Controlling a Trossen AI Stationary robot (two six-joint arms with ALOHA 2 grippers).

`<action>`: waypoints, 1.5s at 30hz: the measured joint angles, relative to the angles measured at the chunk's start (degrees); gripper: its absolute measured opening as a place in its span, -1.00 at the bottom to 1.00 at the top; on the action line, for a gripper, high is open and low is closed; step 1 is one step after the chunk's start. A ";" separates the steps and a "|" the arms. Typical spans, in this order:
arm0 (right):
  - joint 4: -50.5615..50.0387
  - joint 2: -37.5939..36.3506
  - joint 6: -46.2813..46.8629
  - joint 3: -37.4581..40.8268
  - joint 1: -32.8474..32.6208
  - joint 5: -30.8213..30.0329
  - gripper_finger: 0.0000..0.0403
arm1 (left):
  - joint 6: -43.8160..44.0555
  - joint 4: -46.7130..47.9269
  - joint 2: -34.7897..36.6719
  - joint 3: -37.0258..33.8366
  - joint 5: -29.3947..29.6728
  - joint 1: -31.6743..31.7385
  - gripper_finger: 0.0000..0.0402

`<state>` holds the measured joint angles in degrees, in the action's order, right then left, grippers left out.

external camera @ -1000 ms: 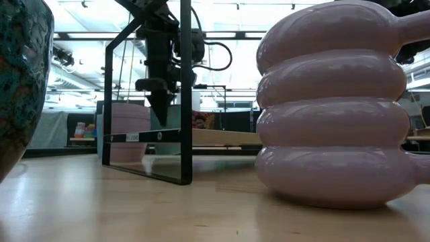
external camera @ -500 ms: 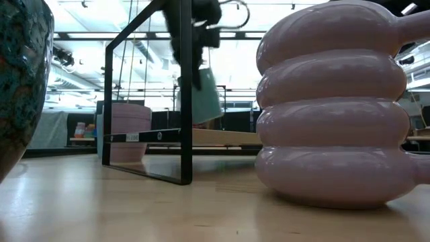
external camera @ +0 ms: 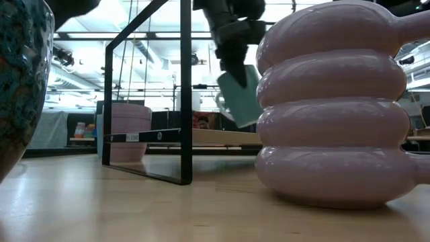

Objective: Place coffee mugs
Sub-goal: Put the middle green mug on the shelf

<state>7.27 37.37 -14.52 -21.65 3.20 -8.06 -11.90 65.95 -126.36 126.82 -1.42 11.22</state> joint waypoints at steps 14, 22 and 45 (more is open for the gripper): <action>-6.10 -5.00 0.41 0.00 -2.51 -2.97 -0.16 | -0.43 -6.03 -4.77 3.19 5.38 -0.98 -0.83; -6.14 -4.72 0.83 0.00 -2.51 -2.81 -0.16 | -0.70 -6.08 -5.43 3.16 5.40 -1.22 -0.82; -6.17 -4.72 0.87 0.00 -2.51 -2.38 -0.16 | -1.27 -6.55 -5.43 1.74 5.02 -1.51 -0.77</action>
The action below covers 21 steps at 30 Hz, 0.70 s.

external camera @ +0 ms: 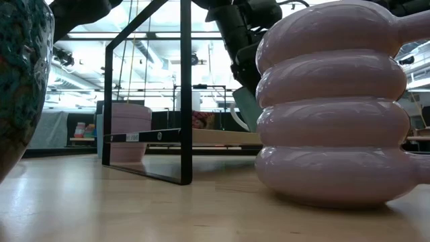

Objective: Place coffee mugs
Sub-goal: Put the middle green mug on the shelf

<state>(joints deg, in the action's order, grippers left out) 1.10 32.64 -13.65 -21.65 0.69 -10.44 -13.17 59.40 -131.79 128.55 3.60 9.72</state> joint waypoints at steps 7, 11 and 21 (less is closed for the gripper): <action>0.00 0.00 0.00 0.00 0.00 0.02 -0.16 | -0.15 -0.28 0.20 0.04 0.24 -0.05 -0.59; 0.00 0.00 0.00 0.00 0.00 0.04 -0.16 | -0.06 -0.36 0.20 0.04 0.29 -0.12 -0.51; 0.00 0.00 0.00 0.00 0.00 0.09 -0.16 | -2.48 -2.08 0.19 0.04 2.95 -0.11 -0.48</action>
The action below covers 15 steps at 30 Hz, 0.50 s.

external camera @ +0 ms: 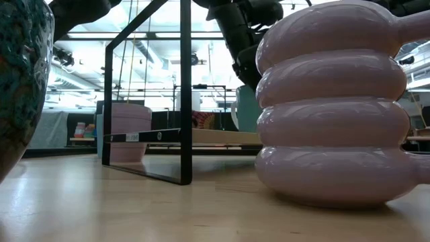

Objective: Place coffee mugs
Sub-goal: Put the middle green mug on the shelf

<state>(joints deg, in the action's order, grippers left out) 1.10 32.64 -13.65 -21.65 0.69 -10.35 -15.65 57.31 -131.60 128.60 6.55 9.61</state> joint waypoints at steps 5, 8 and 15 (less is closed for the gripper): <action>0.00 0.00 0.01 0.00 0.00 0.00 -0.16 | -0.62 -2.45 -0.01 0.00 2.21 0.13 -0.48; 0.00 0.00 0.00 0.00 0.02 0.00 -0.16 | -0.64 -3.03 -0.01 0.00 2.61 0.31 -0.48; -0.17 0.00 0.01 0.00 0.00 0.00 -0.16 | -0.67 -3.24 0.00 0.00 2.88 0.46 -0.48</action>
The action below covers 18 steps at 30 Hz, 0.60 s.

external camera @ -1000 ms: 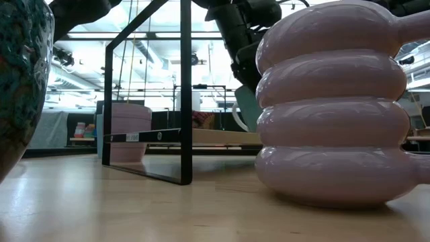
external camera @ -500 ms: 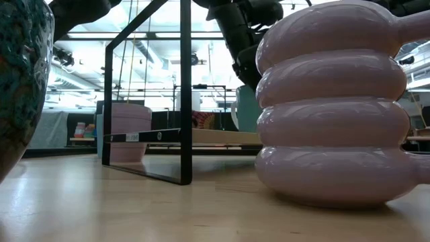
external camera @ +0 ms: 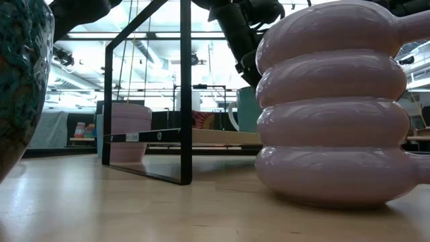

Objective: Place coffee mugs
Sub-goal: Put the middle green mug on the shelf, then put the blue mug on the shelf

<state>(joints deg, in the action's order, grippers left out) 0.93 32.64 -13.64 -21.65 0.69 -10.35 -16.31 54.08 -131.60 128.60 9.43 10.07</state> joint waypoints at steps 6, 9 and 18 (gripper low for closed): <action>-0.02 0.00 0.17 0.00 0.00 0.00 -0.16 | 0.02 -0.03 0.00 0.00 -0.01 -0.18 -0.48; 0.00 0.00 0.17 0.00 0.00 0.02 -0.16 | 0.02 -0.25 0.01 0.01 -0.08 -0.57 -0.48; 0.26 0.02 0.17 0.00 0.01 0.00 -0.16 | 0.01 -0.24 0.58 2.86 -0.22 -1.29 -0.46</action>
<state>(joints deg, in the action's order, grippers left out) 1.19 32.67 -13.47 -21.65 0.70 -10.35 -16.30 53.84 -131.02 131.46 9.21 8.78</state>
